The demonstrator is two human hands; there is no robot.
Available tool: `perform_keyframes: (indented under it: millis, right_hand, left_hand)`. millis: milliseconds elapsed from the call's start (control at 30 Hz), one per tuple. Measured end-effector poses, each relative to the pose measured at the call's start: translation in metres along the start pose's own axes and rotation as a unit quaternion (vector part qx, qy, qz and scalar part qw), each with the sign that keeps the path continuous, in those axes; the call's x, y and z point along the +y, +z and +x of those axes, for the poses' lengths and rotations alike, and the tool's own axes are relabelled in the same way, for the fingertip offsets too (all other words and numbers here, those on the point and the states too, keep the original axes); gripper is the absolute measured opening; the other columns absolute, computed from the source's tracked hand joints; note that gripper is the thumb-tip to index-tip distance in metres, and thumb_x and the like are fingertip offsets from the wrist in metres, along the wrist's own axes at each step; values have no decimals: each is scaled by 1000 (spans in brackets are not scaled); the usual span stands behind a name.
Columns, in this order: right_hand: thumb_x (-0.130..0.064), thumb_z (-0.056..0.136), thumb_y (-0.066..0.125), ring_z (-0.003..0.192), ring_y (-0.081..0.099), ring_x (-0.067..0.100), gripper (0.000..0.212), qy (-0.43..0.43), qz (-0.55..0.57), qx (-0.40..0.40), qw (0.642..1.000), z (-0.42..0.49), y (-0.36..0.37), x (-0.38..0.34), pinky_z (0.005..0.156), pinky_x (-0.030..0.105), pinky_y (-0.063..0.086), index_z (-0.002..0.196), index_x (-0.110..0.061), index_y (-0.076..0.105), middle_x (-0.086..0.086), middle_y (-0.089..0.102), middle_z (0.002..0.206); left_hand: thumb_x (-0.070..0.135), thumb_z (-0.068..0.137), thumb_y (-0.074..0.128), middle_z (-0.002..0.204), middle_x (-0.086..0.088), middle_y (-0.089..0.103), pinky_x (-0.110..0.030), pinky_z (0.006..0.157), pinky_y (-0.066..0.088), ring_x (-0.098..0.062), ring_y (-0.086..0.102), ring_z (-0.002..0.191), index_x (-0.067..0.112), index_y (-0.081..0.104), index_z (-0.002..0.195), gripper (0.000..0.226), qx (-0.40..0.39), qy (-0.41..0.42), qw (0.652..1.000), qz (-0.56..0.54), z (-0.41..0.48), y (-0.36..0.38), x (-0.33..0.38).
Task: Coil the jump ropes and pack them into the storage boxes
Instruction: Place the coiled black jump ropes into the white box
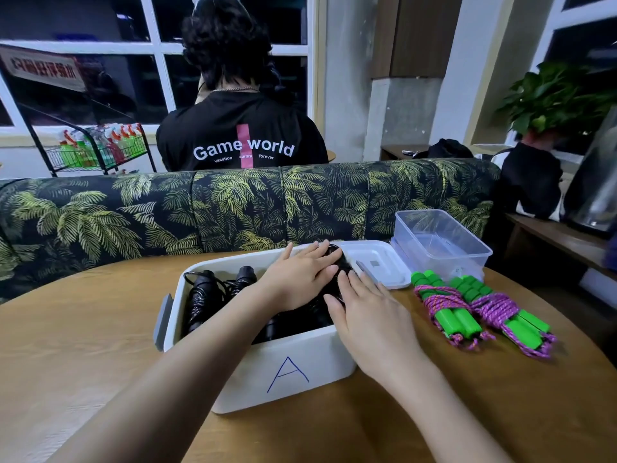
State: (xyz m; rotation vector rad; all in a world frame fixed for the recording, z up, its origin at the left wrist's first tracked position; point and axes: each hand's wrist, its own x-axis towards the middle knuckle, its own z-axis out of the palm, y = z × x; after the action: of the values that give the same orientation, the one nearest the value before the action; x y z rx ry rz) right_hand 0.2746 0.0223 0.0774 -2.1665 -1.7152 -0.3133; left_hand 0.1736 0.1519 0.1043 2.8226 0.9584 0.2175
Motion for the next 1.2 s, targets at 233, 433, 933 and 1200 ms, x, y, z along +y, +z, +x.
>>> perform_keyframes:
  millis: [233,433,933,1200]
  right_hand:
    - [-42,94,15,119,61,30,71,-25,-29,-22,999,-2,0,-3,102,40,48,117,-2,70,12,73,108]
    - [-32,85,34,65,67,18,50,-35,-62,84,994,-2,4,-5,57,23,53,81,-11,79,1,69,66]
    - [-34,97,46,96,63,16,34,-113,74,267,954,-46,17,24,83,30,53,111,-13,69,-4,67,97]
    - [-50,104,32,81,53,18,51,-131,131,192,964,-33,19,16,81,34,51,77,-17,60,-7,52,78]
  left_hand:
    - [36,107,22,165,2,10,-45,122,-8,-6,6,151,30,15,157,50,-30,16,997,64,-4,-1,6]
    - [33,108,23,166,2,8,-44,122,-5,-5,7,150,29,14,157,50,-39,24,997,55,-5,2,6]
    - [39,107,22,164,9,8,-39,122,-6,-4,8,150,37,17,156,49,-19,0,1000,-13,-3,4,-1]
    - [40,107,22,164,9,8,-39,123,-5,-3,7,150,38,16,156,49,-17,4,1000,-13,-1,8,-3]
